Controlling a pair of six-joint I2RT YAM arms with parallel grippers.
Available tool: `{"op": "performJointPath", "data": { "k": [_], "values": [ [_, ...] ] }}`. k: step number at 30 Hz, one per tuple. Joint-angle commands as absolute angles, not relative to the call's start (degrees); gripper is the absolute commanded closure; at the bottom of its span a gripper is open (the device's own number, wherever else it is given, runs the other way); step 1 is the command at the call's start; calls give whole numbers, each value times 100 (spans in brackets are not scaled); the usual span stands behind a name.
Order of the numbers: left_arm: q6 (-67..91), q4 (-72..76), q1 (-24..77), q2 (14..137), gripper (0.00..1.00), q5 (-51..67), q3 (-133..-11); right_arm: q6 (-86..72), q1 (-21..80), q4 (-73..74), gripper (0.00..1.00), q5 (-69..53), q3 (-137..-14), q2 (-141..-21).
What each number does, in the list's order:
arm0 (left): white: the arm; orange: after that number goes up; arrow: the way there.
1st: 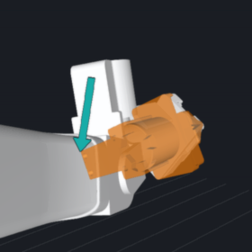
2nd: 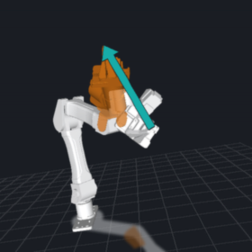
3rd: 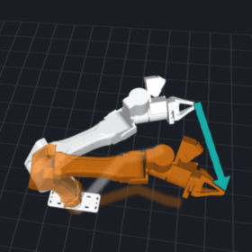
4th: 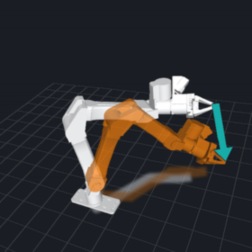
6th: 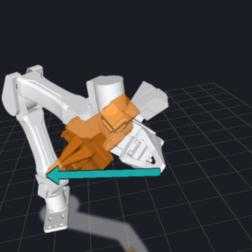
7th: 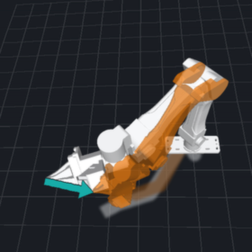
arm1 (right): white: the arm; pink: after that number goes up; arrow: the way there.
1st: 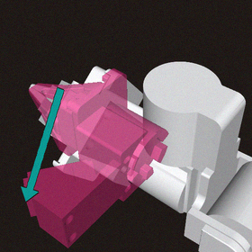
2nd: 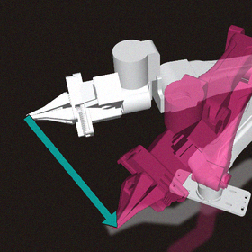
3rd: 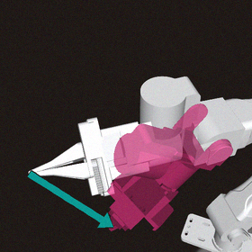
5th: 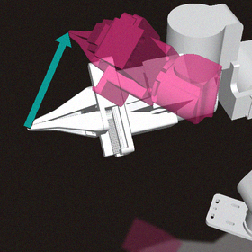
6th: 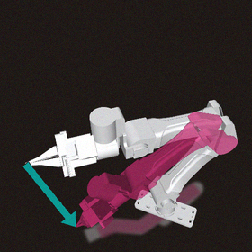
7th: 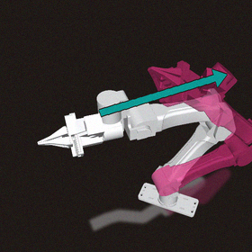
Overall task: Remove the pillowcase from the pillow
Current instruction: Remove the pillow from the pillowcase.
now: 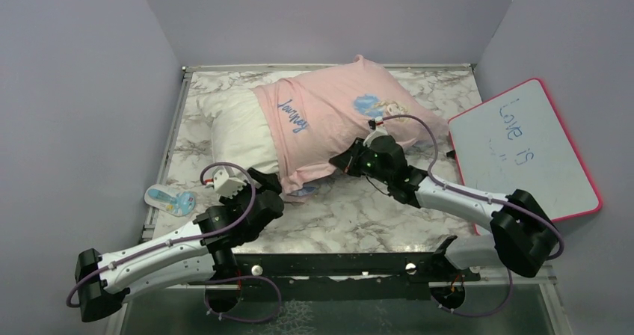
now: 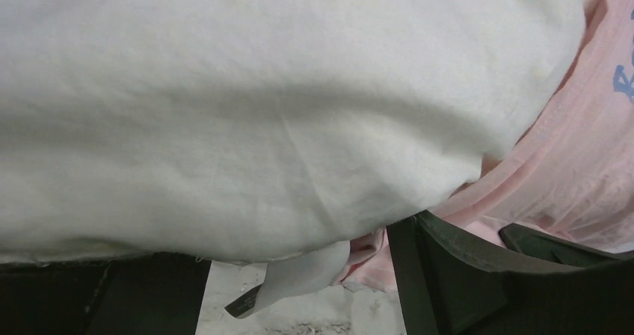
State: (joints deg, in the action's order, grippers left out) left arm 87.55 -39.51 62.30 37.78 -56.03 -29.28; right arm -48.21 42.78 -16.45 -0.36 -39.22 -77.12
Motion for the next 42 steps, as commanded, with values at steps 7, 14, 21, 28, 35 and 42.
{"op": "performJointPath", "data": {
  "k": [7, 14, 21, 28, 35, 42],
  "values": [
    [8140, -4105, 6090, 3965, 72, -6931, -3409, -4606, 4193, -1087, 99, 514, -3625, -7143],
    [8067, -4974, 5692, 3625, 100, -6601, -3479, -4136, 4059, -118, 100, 2192, -3683, -6532],
    [7484, -4966, 5589, 3370, 100, -6209, -3625, -3723, 3392, 297, 100, 1733, -3744, -6295],
    [6156, -3674, 5590, 3208, 100, -4970, -3542, -4704, 3409, -1555, 68, -2530, -3305, -6461],
    [6072, -3156, 5590, 3236, 100, -4372, -3494, -5298, 4210, -2570, 30, -2210, -2964, -6523],
    [6140, -3077, 5590, 3011, 100, -4207, -3436, -6016, 4687, -3371, 27, -1441, -3066, -7561]
  ]
}}
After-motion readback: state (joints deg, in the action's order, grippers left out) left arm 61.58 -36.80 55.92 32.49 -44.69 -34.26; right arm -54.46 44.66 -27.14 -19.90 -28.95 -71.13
